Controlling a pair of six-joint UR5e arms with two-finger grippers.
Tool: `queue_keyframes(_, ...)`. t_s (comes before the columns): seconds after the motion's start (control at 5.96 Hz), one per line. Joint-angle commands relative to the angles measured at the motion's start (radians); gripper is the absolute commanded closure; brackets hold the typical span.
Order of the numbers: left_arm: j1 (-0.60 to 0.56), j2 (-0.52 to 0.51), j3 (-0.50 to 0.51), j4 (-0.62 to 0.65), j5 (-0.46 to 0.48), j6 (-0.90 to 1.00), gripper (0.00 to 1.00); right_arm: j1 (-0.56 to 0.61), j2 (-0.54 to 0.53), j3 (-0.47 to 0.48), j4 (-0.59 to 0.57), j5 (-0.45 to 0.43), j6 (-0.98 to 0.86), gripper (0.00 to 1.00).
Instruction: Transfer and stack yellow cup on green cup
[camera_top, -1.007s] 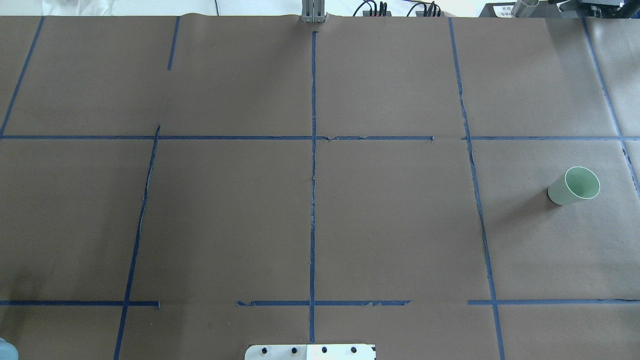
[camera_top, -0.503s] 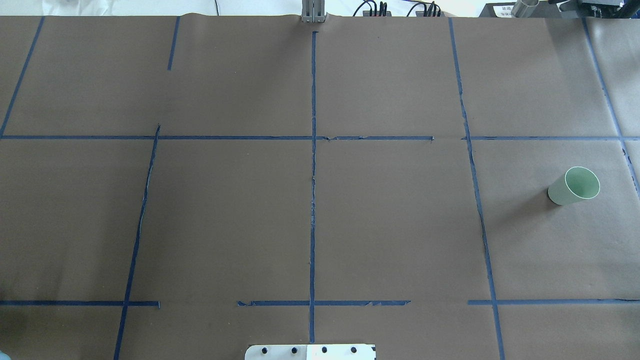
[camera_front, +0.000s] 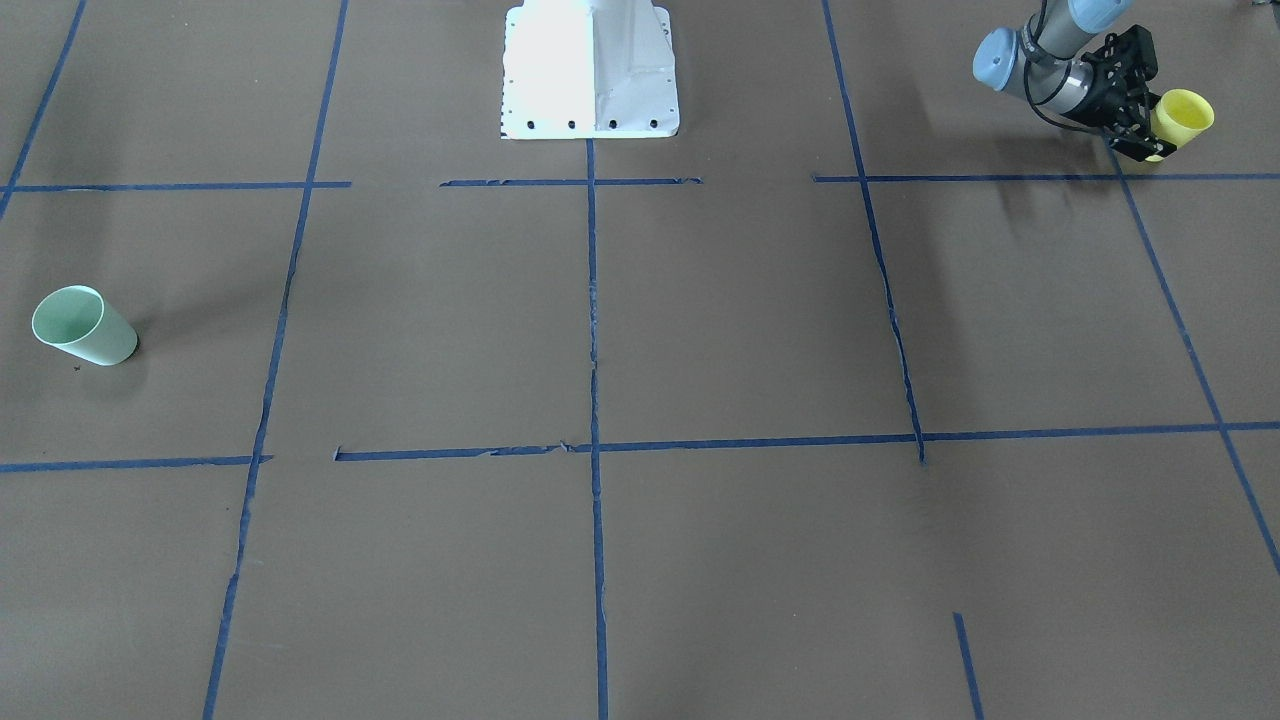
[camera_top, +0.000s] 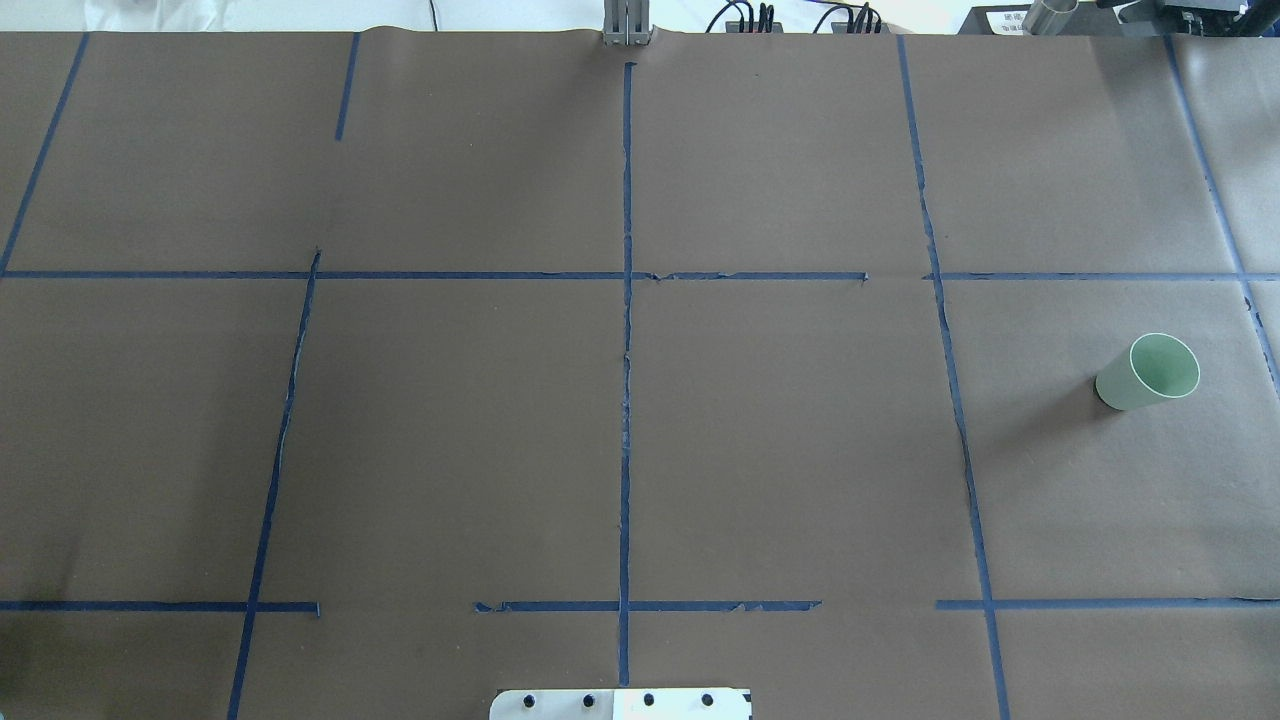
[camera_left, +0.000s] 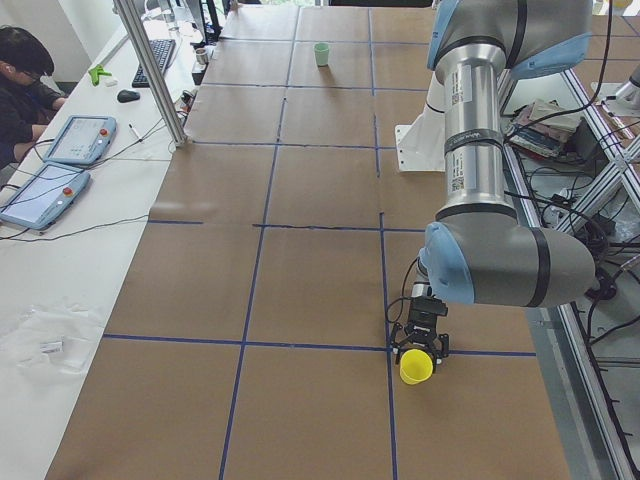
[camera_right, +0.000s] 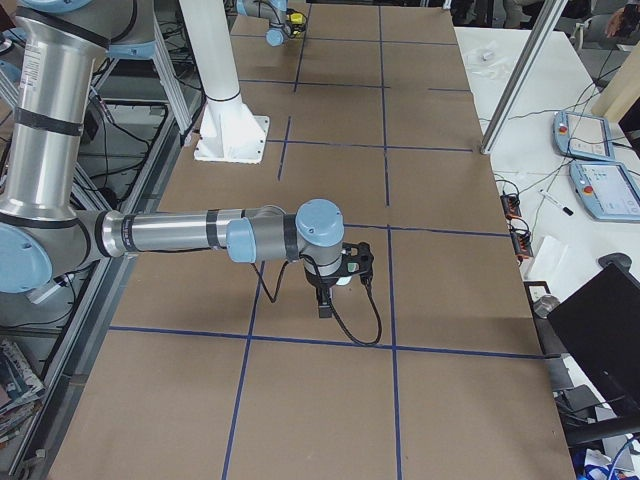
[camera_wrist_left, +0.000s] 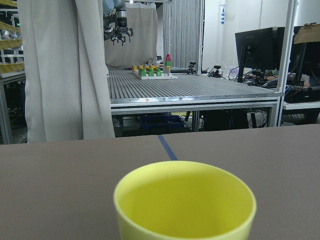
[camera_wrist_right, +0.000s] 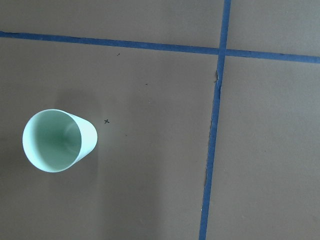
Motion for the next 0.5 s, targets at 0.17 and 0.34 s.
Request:
queue_keyframes(0.17, -0.001, 0.004, 0.038, -0.003, 0.002, 0.001, 0.17, -0.001, 0.000, 0.002, 0.000, 0.000, 0.002, 0.00)
queue_keyframes(0.34, -0.003, 0.007, 0.041, 0.000, 0.010, 0.003, 0.35, -0.001, 0.000, 0.002, 0.000, 0.000, 0.003, 0.00)
